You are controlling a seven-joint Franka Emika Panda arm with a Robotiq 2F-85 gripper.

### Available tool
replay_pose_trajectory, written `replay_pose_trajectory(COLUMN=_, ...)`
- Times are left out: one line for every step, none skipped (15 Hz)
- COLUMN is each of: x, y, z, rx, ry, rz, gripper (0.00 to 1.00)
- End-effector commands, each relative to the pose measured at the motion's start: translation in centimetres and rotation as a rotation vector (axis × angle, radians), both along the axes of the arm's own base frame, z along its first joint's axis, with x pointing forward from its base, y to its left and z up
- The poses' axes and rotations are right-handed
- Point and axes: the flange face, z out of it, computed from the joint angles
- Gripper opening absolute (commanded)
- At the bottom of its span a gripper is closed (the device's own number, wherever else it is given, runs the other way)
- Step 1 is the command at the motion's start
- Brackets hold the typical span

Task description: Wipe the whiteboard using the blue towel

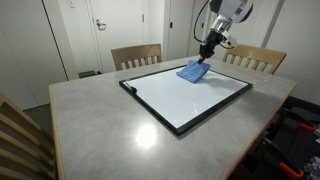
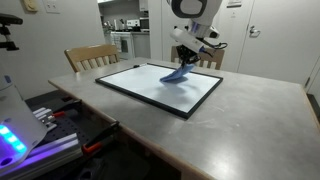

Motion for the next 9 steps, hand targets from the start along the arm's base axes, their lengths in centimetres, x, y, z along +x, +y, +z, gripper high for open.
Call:
replay_pose_trajectory(x=-0.2, y=-2.1, z=0.9, rx=0.03, ry=-0.001, rz=0.021, gripper=0.01)
replay_pose_trajectory(x=-0.1, y=-2.7, z=1.0, rx=0.032, ry=0.0, rz=0.019, gripper=0.01)
replay_pose_trajectory(x=-0.1, y=-3.2, z=1.0, rx=0.035, ry=0.0, rz=0.018, gripper=0.01)
replay_pose_trajectory(x=-0.1, y=-3.8, z=1.1, rx=0.039, ry=0.001, rz=0.017, gripper=0.01)
replay_pose_trajectory(x=-0.1, y=-4.3, z=1.3, rx=0.038, ry=0.001, rz=0.017, gripper=0.01)
replay_pose_trajectory(x=-0.1, y=-4.7, z=1.3, rx=0.035, ry=0.003, rz=0.019, gripper=0.01)
replay_pose_trajectory(x=-0.2, y=-5.1, z=1.4, rx=0.033, ry=0.007, rz=0.02, gripper=0.01)
replay_pose_trajectory(x=-0.4, y=-5.5, z=1.5, rx=0.03, ry=0.007, rz=0.021, gripper=0.01)
replay_pose_trajectory(x=-0.5, y=-6.0, z=1.6, rx=0.029, ry=0.005, rz=0.02, gripper=0.01)
